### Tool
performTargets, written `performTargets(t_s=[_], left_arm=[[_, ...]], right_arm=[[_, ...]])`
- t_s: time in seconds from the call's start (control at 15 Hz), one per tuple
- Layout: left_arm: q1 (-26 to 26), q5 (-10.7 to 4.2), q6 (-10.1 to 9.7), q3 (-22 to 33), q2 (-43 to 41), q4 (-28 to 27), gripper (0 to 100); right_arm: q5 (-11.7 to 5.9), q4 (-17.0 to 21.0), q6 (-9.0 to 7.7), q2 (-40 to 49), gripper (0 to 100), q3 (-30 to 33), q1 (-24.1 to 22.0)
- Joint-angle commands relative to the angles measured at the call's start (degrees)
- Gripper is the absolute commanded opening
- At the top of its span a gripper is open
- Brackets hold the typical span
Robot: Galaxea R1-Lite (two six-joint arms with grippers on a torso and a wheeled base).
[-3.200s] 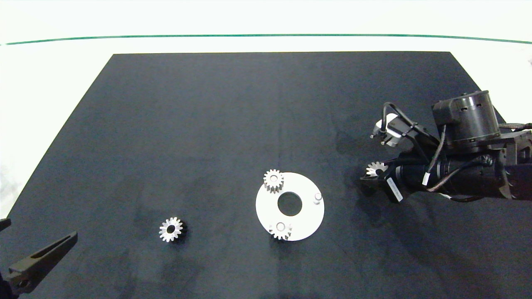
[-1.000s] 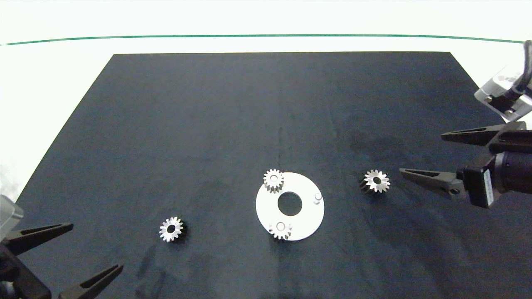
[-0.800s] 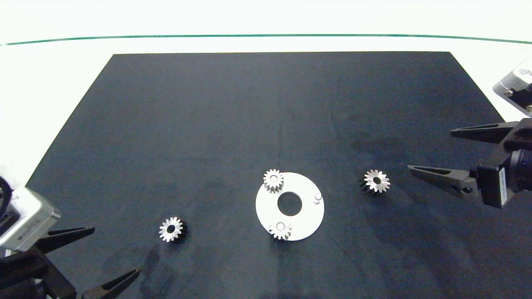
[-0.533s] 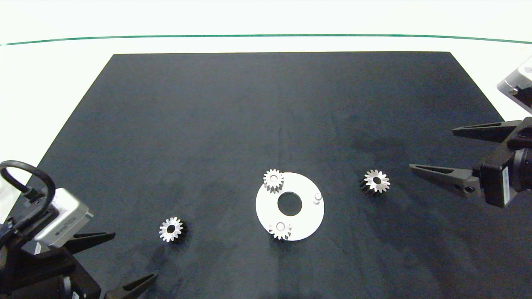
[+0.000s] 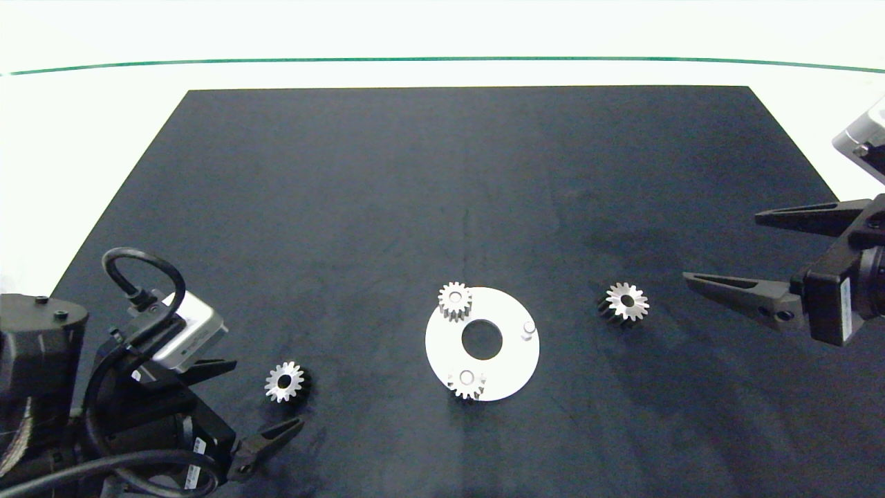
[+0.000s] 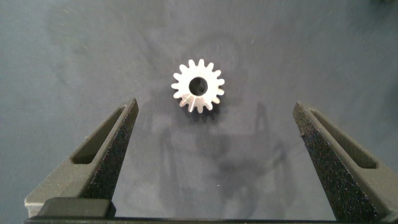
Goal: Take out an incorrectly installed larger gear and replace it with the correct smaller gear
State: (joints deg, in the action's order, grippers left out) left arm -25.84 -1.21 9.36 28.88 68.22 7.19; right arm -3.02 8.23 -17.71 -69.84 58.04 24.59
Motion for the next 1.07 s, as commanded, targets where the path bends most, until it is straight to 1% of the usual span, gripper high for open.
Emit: performTargets(t_s=[0.07,0.27,0.33,0.4,0.47,0.67,0.73,0.8,0.87,1.07], left_arm=[[0.00,-0.02,0.48,-0.32,2.80,0.28,100],[0.00,-0.11,1.98,-0.40,3.59,0.89,100],[0.00,-0.11,2.06,-0.40,4.12,1.68,100],[0.00,-0.73,2.24,-0.40,4.82,2.48,100],[-0.08,-1.25,2.94,-0.58,5.61,3.62,100],[-1.05,-1.61,3.12,-2.16,7.72,7.57,100],[-1.05,-1.96,3.12,-2.69,8.25,8.80,100],[-1.05,-2.66,3.12,-3.30,8.86,10.21,100],[-1.05,-2.84,3.21,-3.57,9.30,11.09,100],[-0.96,-2.92,3.29,-3.57,10.36,11.53,100]], right_arm=[[0.03,0.03,-0.13,-0.03,100,0.06,0.02],[0.30,0.03,-0.13,-0.03,100,-0.21,0.02],[0.47,0.03,-0.13,0.05,100,-0.30,0.02],[0.47,0.03,-0.04,0.05,100,-0.30,0.02],[0.56,0.03,-0.13,0.05,100,-0.30,0.02],[0.56,-0.05,-0.04,0.05,100,-0.30,0.11],[0.56,-0.05,-0.04,0.14,100,-0.30,0.02],[0.56,-0.05,-0.04,0.14,100,-0.30,0.02],[0.56,-0.05,-0.04,0.14,100,-0.38,0.02],[0.65,-0.05,-0.04,0.14,100,-0.38,0.11]])
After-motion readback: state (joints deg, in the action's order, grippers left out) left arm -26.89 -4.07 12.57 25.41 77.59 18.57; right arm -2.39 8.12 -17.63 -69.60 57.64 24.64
